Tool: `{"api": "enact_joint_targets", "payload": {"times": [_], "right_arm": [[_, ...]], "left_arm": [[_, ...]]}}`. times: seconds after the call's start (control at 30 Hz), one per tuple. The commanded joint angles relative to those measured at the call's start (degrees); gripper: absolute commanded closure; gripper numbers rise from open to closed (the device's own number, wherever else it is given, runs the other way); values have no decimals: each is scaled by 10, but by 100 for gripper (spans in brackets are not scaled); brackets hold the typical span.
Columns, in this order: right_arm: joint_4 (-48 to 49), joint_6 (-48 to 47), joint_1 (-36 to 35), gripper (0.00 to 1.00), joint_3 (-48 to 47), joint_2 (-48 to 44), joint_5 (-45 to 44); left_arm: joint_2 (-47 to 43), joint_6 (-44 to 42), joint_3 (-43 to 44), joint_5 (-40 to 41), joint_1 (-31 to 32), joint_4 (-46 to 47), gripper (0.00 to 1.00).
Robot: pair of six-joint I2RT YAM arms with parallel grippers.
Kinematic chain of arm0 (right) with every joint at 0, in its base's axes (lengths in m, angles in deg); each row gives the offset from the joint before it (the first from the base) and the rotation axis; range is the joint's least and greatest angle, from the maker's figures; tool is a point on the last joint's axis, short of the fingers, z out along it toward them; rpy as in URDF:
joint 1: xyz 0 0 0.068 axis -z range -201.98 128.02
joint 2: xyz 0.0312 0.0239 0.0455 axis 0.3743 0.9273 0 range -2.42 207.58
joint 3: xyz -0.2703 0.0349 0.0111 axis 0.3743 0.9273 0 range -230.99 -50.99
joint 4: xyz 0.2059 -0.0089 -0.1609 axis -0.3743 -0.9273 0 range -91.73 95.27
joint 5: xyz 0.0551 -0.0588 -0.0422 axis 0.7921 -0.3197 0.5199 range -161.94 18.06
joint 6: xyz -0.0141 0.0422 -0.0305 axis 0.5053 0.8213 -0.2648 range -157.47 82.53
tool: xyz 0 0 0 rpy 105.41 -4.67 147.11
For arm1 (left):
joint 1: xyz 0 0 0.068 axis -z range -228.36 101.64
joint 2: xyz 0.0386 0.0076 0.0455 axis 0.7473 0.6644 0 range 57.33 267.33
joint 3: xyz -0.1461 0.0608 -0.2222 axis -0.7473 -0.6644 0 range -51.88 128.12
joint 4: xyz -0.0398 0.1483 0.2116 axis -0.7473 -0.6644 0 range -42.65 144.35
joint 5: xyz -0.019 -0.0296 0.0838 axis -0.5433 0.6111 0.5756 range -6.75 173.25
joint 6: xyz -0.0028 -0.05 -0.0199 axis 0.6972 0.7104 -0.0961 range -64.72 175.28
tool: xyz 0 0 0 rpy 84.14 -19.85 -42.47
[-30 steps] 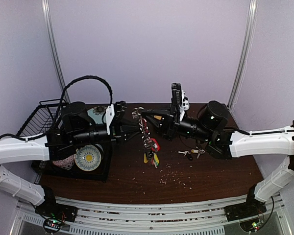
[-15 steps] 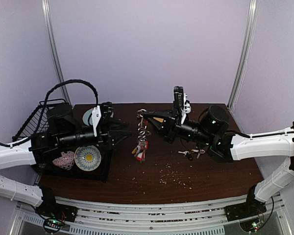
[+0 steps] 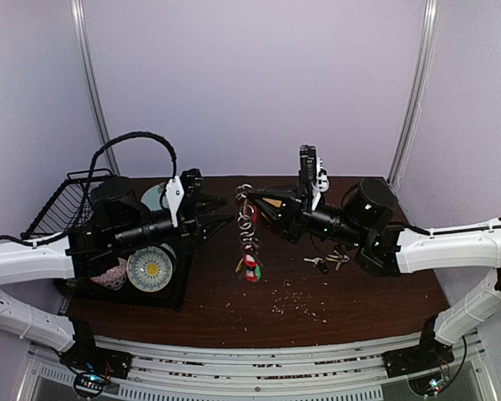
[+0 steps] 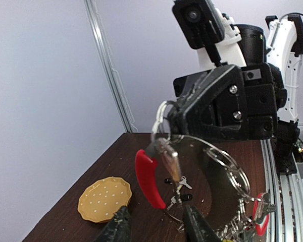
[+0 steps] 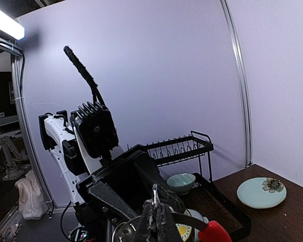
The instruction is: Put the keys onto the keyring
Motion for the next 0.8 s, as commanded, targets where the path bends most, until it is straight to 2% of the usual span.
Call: {"api": "enact_joint_targets", "payload": {"times": [0.0,0.07,0.2,0.37,0.43,0.5,0.63,0.77], "right_arm": [[15,-5,-2,100,-12,-14,-7],[15,-6,-2,100,-15,-12,-4],[17,-6,-3,100,-21,-10,4],[9,-9,-2,100,-22,-11,4],[8,-10,-3,100,-22,-13,3],[12,-7,-3,100,-21,-15,1],[50,17,-2,100,-16,-17,-23],[92,45,-8,100,-16,-1,-85]], "left_arm": [[19,-36,21,-60,10,34,58],[23,-38,22,-49,11,40,59],[41,-37,44,-6,11,42,69],[53,-33,45,-18,11,76,74],[56,-28,45,-22,11,77,84],[55,-28,42,-15,11,75,99],[45,-15,14,29,11,90,100],[53,-31,0,105,40,91,100]]}}
